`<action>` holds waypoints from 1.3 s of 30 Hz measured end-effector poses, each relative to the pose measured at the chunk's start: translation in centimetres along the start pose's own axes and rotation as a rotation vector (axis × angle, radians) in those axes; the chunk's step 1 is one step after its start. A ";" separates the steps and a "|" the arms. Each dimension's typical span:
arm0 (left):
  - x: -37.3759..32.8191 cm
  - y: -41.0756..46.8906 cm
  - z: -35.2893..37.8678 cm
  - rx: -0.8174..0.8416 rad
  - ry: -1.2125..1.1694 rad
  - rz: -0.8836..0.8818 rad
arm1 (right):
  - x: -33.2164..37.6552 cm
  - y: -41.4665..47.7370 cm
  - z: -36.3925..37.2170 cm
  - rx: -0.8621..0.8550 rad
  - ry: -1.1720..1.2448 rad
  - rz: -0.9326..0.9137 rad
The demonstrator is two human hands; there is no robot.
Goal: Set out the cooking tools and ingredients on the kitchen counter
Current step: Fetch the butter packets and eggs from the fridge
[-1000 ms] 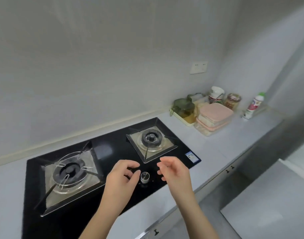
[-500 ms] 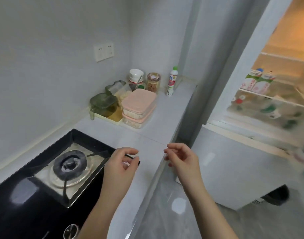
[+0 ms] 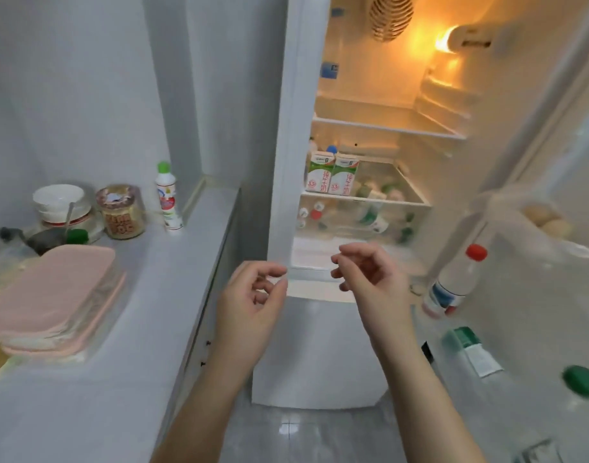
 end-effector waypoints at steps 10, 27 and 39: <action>-0.4 12.9 14.6 0.393 -0.201 0.191 | 2.2 9.8 -8.3 -0.374 -0.264 -0.209; -10.8 19.6 36.3 1.090 -0.338 0.726 | 2.9 15.1 -21.1 -0.889 -1.300 0.342; -11.0 19.0 41.1 1.182 0.135 0.930 | 2.2 16.0 -22.9 -0.810 -1.311 0.555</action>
Point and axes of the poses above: each hand's wrist, its own y-axis towards the middle knuckle, its own z-axis out of the palm, x = y × z, the point moved 2 cm from there along y, towards the middle knuckle, and after that the axes turned 2 degrees about x, right-handed, at the moved point
